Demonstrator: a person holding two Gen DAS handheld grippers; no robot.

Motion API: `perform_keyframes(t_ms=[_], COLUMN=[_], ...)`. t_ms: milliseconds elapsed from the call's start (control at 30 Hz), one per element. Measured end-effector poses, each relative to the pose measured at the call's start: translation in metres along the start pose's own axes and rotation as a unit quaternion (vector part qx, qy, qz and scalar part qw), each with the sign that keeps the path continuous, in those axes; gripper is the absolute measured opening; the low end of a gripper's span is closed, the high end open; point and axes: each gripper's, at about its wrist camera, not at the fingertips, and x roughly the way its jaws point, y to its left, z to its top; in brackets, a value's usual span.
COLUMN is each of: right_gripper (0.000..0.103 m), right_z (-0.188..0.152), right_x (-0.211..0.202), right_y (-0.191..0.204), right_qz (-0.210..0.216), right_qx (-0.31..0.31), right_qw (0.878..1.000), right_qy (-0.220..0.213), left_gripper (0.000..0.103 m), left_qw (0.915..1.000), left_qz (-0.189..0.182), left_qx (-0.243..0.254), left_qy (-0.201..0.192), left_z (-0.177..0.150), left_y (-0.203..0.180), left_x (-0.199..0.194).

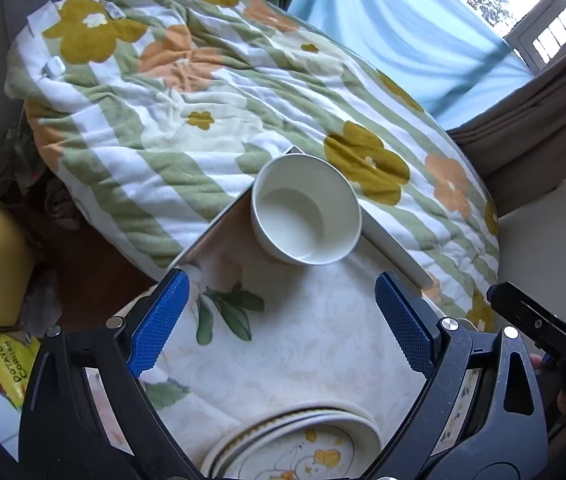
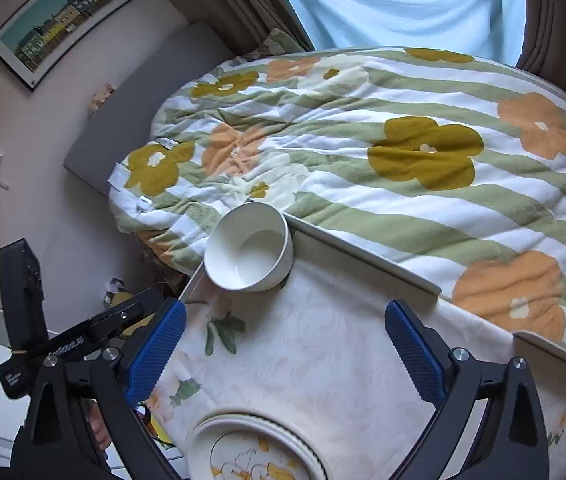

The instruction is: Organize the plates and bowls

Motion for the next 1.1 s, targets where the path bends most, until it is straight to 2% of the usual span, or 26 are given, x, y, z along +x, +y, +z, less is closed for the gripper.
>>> perform_keyframes(t_ms=[67, 167, 233, 300, 367, 400, 433, 533, 567, 633, 767, 867, 1100], right_gripper=[0.099, 0.099, 0.098, 0.090, 0.071, 0.067, 0.060, 0.051, 0.043, 0.030, 0.018, 0.017, 0.016], right_z=[0.013, 0.023, 0.026, 0.029, 0.030, 0.029, 0.029, 0.029, 0.029, 0.031, 0.031, 0.031, 0.022], right_x=[0.032, 0.078, 0.099, 0.119, 0.137, 0.143, 0.150, 0.158, 0.161, 0.165, 0.168, 0.165, 0.149], right_y=[0.000, -0.013, -0.020, -0.025, -0.028, -0.027, -0.027, -0.025, -0.023, -0.020, -0.012, -0.006, -0.003], right_qz=[-0.022, -0.012, -0.001, 0.003, 0.010, 0.013, 0.015, 0.016, 0.016, 0.023, 0.033, 0.011, 0.016], right_qx=[-0.009, 0.012, 0.026, 0.043, 0.054, 0.057, 0.059, 0.057, 0.054, 0.050, 0.042, 0.026, 0.033], right_qw=[1.000, 0.999, 0.998, 0.997, 0.995, 0.995, 0.995, 0.995, 0.995, 0.995, 0.995, 0.996, 0.997], right_qy=[0.015, 0.046, 0.054, 0.065, 0.077, 0.082, 0.085, 0.084, 0.082, 0.084, 0.087, 0.081, 0.064], left_gripper=[0.094, 0.092, 0.078, 0.059, 0.053, 0.044, 0.042, 0.028, 0.025, 0.022, 0.021, 0.021, 0.021], left_qw=[1.0000, 0.9996, 0.9993, 0.9992, 0.9990, 0.9989, 0.9988, 0.9986, 0.9985, 0.9984, 0.9985, 0.9983, 0.9972], left_qz=[-0.005, -0.014, -0.015, -0.014, -0.006, -0.009, -0.010, -0.006, -0.005, 0.001, 0.002, 0.008, 0.019], left_qx=[-0.002, -0.011, -0.018, -0.012, -0.002, 0.000, 0.002, 0.015, 0.019, 0.025, 0.031, 0.041, 0.070], left_qy=[0.008, 0.022, 0.028, 0.037, 0.045, 0.045, 0.047, 0.049, 0.050, 0.050, 0.046, 0.041, 0.020], left_z=[0.007, 0.017, 0.023, 0.026, 0.029, 0.030, 0.030, 0.032, 0.032, 0.033, 0.032, 0.032, 0.030], left_y=[0.005, 0.011, 0.015, 0.016, 0.015, 0.016, 0.015, 0.013, 0.013, 0.013, 0.013, 0.011, 0.001], left_x=[0.022, 0.056, 0.076, 0.090, 0.104, 0.106, 0.108, 0.114, 0.114, 0.116, 0.116, 0.115, 0.095])
